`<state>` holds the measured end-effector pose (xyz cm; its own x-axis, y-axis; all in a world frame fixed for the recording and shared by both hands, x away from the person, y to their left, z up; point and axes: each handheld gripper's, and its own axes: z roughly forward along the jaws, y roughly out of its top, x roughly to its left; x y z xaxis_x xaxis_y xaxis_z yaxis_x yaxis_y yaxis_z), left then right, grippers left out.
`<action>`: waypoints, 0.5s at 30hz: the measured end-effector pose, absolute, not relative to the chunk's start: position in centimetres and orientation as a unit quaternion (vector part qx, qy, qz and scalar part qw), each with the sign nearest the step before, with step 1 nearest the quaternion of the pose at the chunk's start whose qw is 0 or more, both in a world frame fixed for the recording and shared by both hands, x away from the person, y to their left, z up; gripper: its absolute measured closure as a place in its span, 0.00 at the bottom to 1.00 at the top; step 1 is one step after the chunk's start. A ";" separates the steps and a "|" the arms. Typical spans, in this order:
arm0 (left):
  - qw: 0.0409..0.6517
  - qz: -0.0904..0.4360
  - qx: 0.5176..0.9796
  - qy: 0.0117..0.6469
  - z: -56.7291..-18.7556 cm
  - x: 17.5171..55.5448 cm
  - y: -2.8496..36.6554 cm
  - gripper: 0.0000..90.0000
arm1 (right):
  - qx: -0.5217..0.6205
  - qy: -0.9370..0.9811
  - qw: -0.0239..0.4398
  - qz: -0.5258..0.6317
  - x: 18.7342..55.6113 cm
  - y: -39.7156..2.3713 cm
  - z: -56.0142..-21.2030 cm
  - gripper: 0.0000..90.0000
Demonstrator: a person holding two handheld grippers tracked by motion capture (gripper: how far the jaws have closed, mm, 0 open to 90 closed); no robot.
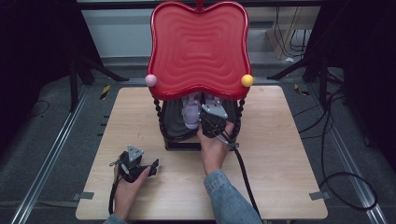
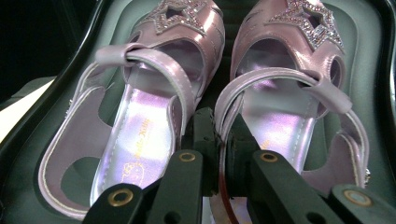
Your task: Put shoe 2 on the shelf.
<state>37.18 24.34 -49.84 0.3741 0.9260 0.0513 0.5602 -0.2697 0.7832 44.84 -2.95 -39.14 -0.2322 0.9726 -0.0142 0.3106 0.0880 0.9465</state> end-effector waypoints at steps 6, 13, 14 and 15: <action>0.348 0.262 0.754 0.493 -49.9 37.2 24.3 0.12 | 0.498 0.644 0.366 0.451 44.9 -2.9 -39.2 0.93; 0.347 0.261 0.755 0.492 -49.9 37.2 24.1 0.12 | 0.497 0.649 0.364 0.446 45.1 -2.9 -39.5 0.91; 0.348 0.261 0.755 0.490 -49.9 37.1 24.1 0.12 | 0.497 0.649 0.365 0.445 45.1 -2.8 -39.6 0.91; 0.348 0.261 0.755 0.490 -49.9 37.1 24.1 0.12 | 0.497 0.649 0.365 0.445 45.1 -2.8 -39.6 0.91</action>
<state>37.15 24.12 -49.85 0.3830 0.9222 0.0536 0.5593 -0.2777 0.7811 45.14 -2.79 -39.57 -0.2395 0.9703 -0.0326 0.3200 0.1106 0.9409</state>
